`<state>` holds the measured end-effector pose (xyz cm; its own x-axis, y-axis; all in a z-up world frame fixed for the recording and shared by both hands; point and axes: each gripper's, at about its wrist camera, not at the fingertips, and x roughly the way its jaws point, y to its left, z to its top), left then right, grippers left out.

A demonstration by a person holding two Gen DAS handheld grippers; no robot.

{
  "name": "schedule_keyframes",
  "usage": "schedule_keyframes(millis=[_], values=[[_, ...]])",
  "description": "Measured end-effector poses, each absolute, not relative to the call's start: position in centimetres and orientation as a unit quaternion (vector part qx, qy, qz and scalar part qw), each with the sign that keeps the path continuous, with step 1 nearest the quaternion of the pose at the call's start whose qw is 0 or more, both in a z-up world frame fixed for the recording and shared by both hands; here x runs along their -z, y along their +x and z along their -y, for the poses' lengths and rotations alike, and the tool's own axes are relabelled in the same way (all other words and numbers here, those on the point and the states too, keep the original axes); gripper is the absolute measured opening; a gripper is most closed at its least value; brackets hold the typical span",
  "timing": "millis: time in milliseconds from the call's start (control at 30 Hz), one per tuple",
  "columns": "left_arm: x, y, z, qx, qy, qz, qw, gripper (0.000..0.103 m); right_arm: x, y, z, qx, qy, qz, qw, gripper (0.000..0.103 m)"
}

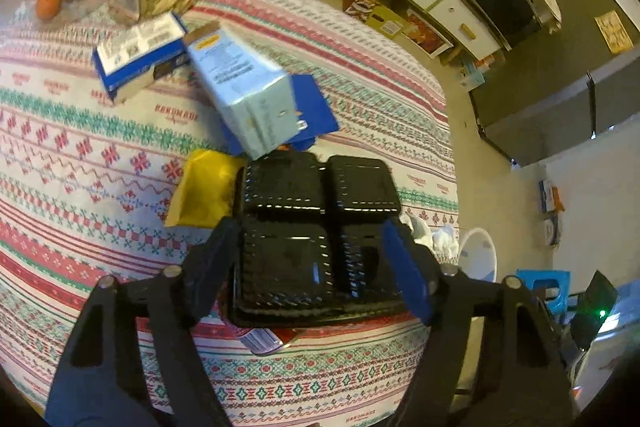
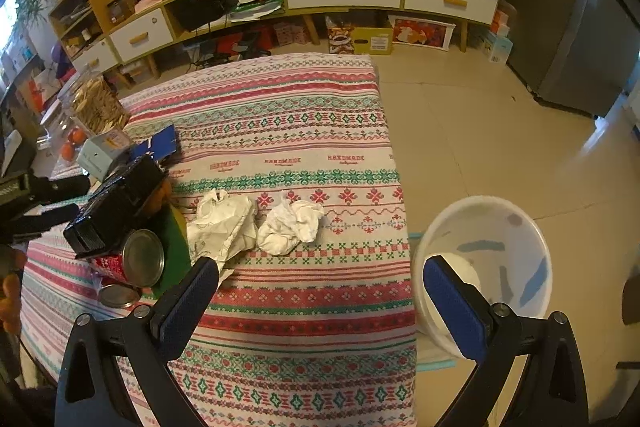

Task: Collect trash
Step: 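Move left tool toward black container while right tool approaches crumpled tissues, then grasp white milk carton with left tool while right tool grasps crumpled white tissue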

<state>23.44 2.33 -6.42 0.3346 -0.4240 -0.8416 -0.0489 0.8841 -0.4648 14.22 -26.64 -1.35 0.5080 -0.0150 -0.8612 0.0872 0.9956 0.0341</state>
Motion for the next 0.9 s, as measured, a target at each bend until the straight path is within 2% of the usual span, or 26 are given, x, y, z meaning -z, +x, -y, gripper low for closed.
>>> schedule_keyframes(millis=[167, 233, 267, 900], values=[[6.6, 23.4, -2.2, 0.117, -0.216, -0.564, 0.789, 0.067, 1.7, 14.3, 26.9, 0.036, 0.045, -0.498, 0.866, 0.103], [6.4, 23.3, -2.1, 0.113, -0.214, -0.561, 0.792, 0.054, 1.9, 14.3, 26.9, 0.036, 0.046, -0.500, 0.864, 0.103], [6.4, 23.3, -2.1, 0.113, -0.214, -0.562, 0.791, 0.051, 2.0, 14.3, 26.9, 0.036, 0.045, -0.502, 0.863, 0.103], [6.3, 21.6, -2.5, 0.121, -0.215, -0.552, 0.796, 0.051, 3.8, 16.5, 28.1, 0.041, 0.099, -0.514, 0.851, 0.103]])
